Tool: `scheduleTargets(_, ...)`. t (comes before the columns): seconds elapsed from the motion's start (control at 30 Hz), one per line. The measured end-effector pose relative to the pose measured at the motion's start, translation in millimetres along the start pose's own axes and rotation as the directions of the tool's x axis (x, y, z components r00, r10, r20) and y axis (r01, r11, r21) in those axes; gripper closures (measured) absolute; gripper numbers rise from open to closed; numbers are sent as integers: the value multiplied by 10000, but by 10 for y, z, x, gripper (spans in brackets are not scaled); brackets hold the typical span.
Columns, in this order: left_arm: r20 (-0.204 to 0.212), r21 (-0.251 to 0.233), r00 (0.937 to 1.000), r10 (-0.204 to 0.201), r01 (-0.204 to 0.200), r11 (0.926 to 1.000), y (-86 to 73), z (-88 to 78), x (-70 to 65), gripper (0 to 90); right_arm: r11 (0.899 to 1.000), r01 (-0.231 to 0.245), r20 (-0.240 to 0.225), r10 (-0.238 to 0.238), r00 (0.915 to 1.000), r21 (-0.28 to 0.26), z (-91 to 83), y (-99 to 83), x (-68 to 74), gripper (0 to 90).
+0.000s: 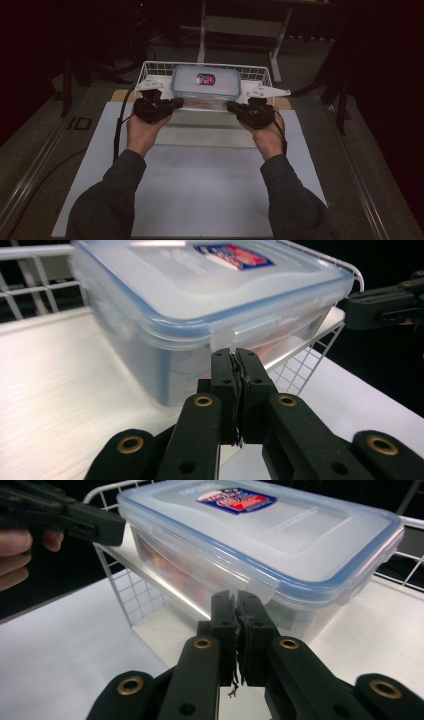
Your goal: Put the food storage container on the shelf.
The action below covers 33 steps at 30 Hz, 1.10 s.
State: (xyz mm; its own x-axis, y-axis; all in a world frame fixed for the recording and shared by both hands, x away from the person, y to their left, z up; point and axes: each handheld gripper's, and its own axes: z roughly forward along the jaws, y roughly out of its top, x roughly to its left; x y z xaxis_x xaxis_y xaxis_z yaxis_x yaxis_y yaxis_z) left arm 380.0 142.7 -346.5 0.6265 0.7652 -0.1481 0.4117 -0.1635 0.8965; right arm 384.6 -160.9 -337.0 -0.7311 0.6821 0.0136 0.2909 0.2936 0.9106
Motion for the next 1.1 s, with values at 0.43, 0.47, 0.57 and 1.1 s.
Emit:
scheduleTargets(0.43,-16,-6,9989,-461,461,9989,-148,-79,49,769,9994,-240,566,225,9981,260,42,-67,-34,786)
scheduleTargets(0.47,46,-37,9989,-457,457,9989,-177,-122,45,751,9994,4,410,-18,9992,357,8,-84,-8,747)
scheduleTargets(0.57,184,-43,9992,-362,363,9993,-278,-280,17,675,9974,466,356,-486,9982,553,-101,-133,62,618)
scheduleTargets(1.1,-1199,-166,9922,350,-373,9992,-1264,-1040,-115,405,9954,33,836,-114,9964,958,-712,-1137,231,249)
